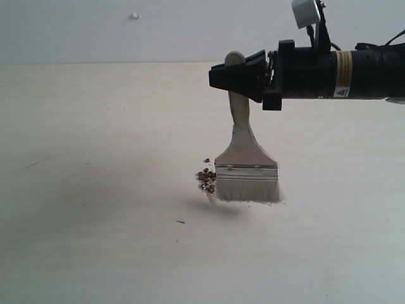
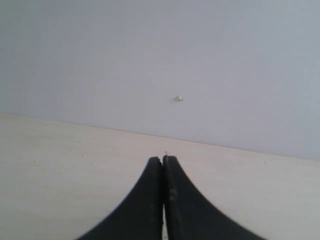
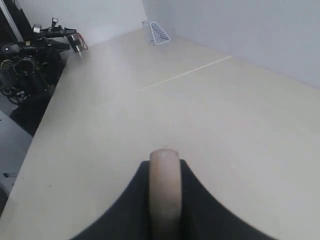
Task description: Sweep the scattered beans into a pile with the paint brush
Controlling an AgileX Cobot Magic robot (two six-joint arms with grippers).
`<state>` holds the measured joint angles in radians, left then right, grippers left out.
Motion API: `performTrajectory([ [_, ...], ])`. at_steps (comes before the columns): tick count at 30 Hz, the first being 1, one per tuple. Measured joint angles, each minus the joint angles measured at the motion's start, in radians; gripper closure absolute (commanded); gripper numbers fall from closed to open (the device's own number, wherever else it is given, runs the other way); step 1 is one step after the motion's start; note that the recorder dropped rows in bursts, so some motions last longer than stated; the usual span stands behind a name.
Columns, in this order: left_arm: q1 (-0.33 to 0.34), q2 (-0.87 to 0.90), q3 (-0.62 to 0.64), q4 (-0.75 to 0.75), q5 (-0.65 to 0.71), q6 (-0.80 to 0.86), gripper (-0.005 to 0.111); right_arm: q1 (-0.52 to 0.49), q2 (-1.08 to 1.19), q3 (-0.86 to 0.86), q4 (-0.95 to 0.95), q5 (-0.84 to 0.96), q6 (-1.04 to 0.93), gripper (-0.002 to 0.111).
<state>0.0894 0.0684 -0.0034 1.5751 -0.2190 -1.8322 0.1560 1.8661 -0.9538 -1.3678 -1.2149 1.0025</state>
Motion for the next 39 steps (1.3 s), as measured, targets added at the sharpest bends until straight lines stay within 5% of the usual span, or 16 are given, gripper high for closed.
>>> performTrajectory([
  [10,0.0,0.0,0.0,0.0,0.0,0.0,0.107,0.0,-0.159,0.099,0.189,0.004,0.046,0.108],
  [26,0.0,0.0,0.0,0.0,0.0,0.0,0.107,0.0,-0.456,0.678,1.072,0.045,-0.556,0.108],
  [35,0.0,0.0,0.0,0.0,0.0,0.0,0.107,0.005,-0.572,0.62,1.277,0.357,-0.749,0.108],
  [39,0.0,0.0,0.0,0.0,0.0,0.0,0.107,0.096,-0.578,0.578,1.495,0.468,-0.952,0.108],
])
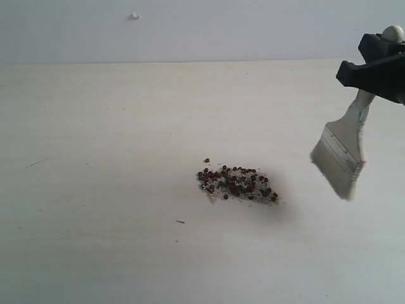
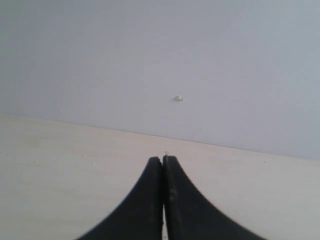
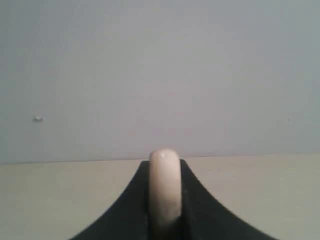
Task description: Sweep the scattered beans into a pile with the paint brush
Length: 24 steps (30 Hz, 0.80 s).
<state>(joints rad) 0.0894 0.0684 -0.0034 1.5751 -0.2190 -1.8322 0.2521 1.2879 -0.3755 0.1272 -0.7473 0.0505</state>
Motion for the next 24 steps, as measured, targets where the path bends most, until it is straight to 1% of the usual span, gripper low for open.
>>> performTrajectory([
  [1,0.0,0.0,0.0,0.0,0.0,0.0,0.107,0.021,0.0,-0.017,0.064,0.026,-0.075,0.108],
  [2,0.0,0.0,0.0,0.0,0.0,0.0,0.107,0.055,0.0,-0.05,0.167,0.076,-0.209,0.108],
  [4,0.0,0.0,0.0,0.0,0.0,0.0,0.107,0.128,0.0,-0.084,0.424,0.104,-0.451,0.108],
  [8,0.0,0.0,0.0,0.0,0.0,0.0,0.107,0.236,0.042,-0.088,0.657,0.004,-0.654,0.108],
  [9,0.0,0.0,0.0,0.0,0.0,0.0,0.107,0.299,0.079,-0.088,0.718,-0.075,-0.698,0.108],
  [11,0.0,0.0,0.0,0.0,0.0,0.0,0.107,0.398,0.132,-0.088,0.748,-0.195,-0.669,0.108],
  [12,0.0,0.0,0.0,0.0,0.0,0.0,0.107,0.449,0.171,-0.088,0.749,-0.277,-0.623,0.108],
  [17,0.0,0.0,0.0,0.0,0.0,0.0,0.107,0.541,0.288,-0.09,0.776,-0.423,-0.559,0.108],
  [20,0.0,0.0,0.0,0.0,0.0,0.0,0.107,0.585,0.373,-0.09,0.793,-0.448,-0.508,0.108],
  [24,0.0,0.0,0.0,0.0,0.0,0.0,0.107,0.61,0.442,-0.11,0.8,-0.481,-0.472,0.108],
])
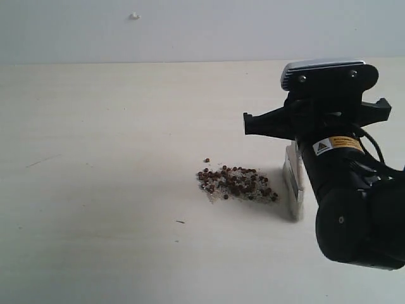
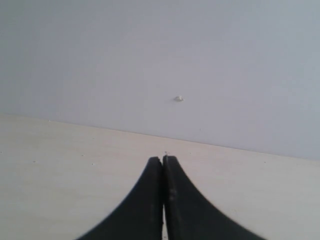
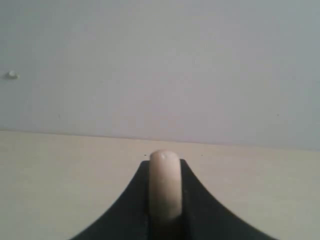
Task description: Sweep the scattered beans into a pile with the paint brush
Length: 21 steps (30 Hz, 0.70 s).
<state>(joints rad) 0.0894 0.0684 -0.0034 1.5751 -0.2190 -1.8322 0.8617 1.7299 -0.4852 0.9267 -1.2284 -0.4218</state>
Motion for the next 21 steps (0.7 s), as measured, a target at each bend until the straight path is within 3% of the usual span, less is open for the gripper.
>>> performTrajectory([
  [13,0.0,0.0,0.0,0.0,0.0,0.0,0.107,0.002,0.088,-0.012,-0.021,-0.051,0.256,0.108],
  [21,0.0,0.0,0.0,0.0,0.0,0.0,0.107,0.002,0.089,-0.03,-0.007,-0.041,0.279,0.108],
])
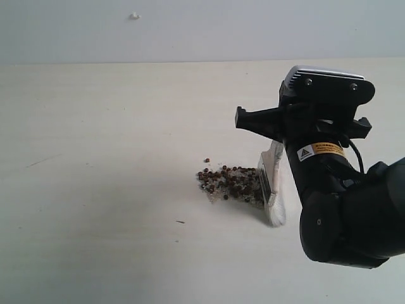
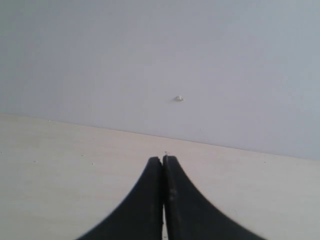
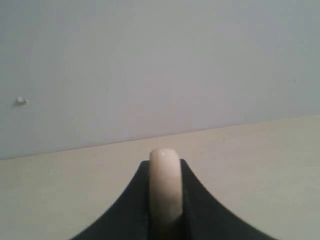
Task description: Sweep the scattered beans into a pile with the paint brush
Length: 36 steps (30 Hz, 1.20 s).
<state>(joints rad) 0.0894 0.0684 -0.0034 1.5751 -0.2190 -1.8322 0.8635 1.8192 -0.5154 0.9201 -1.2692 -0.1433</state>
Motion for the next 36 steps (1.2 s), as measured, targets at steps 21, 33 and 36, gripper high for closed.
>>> performTrajectory([
  [21,0.0,0.0,0.0,0.0,-0.004,0.0,0.107,0.0,-0.228,0.0,-0.056,0.056,-0.05,0.108],
  [33,0.0,0.0,0.0,0.0,-0.004,0.0,0.107,0.0,0.057,-0.192,-0.191,0.056,0.261,0.108],
  [36,0.0,0.0,0.0,0.0,-0.005,0.0,0.107,0.0,0.131,-0.233,-0.192,0.058,0.278,0.108],
])
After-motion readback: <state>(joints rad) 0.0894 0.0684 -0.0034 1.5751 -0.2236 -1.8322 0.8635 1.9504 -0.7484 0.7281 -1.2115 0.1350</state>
